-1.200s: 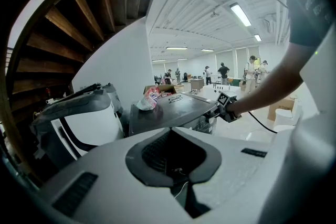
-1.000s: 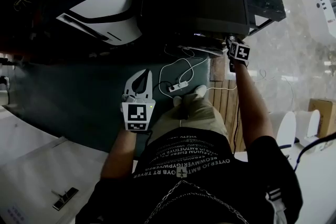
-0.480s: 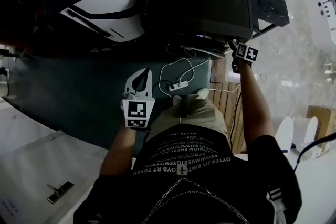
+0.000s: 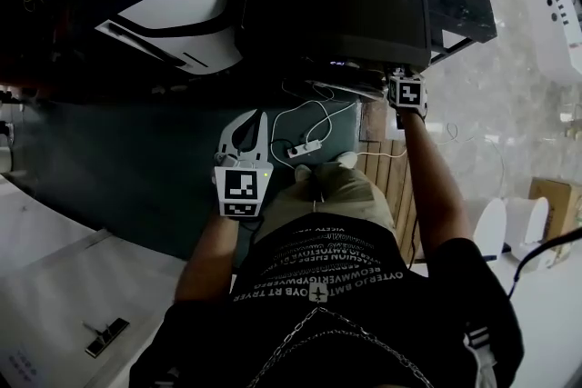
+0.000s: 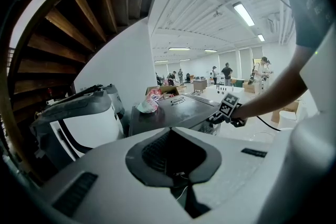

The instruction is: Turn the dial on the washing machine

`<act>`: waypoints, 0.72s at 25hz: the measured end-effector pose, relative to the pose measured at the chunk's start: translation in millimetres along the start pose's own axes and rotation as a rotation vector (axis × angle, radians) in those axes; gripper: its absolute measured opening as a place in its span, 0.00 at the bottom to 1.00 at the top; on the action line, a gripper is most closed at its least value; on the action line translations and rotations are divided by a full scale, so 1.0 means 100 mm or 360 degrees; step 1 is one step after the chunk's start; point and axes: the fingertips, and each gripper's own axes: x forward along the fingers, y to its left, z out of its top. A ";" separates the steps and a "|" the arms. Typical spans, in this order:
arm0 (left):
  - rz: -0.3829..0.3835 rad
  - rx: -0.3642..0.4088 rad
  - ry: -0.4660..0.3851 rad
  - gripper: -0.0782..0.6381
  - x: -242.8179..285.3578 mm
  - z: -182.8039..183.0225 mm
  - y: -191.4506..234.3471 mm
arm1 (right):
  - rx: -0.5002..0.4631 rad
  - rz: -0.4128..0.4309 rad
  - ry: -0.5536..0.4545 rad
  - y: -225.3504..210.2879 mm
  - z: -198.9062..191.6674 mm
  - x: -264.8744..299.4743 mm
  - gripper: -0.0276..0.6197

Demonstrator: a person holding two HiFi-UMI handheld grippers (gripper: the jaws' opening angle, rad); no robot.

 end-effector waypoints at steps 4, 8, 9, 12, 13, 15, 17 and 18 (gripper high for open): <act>-0.0006 -0.0005 0.0007 0.12 0.03 0.00 -0.03 | 0.0089 -0.0081 0.0023 -0.11 -0.02 0.04 0.36; 0.0019 -0.0017 0.0010 0.12 0.04 -0.01 0.03 | 0.0393 0.0159 -0.0118 -0.11 0.02 0.04 0.36; 0.0022 -0.0019 0.0014 0.12 0.04 -0.02 0.04 | 0.0494 0.0241 -0.0142 -0.12 0.01 0.03 0.36; 0.0019 -0.0017 0.0018 0.12 0.04 -0.01 0.04 | 0.0693 0.0414 -0.0169 -0.18 -0.05 0.04 0.37; 0.0017 -0.0014 0.0016 0.12 0.04 0.00 0.04 | 0.0722 0.0438 -0.0159 -0.20 -0.06 0.04 0.37; 0.0016 -0.0006 0.0005 0.12 0.05 0.04 0.03 | 0.0700 0.0434 -0.0156 -0.18 -0.03 0.00 0.39; 0.0018 -0.0003 -0.0015 0.12 0.03 0.11 0.02 | 0.0562 0.0391 -0.0208 -0.12 0.01 -0.09 0.41; 0.0018 -0.0003 -0.0028 0.12 0.02 0.14 0.01 | 0.0495 0.0391 -0.0250 -0.05 0.03 -0.20 0.41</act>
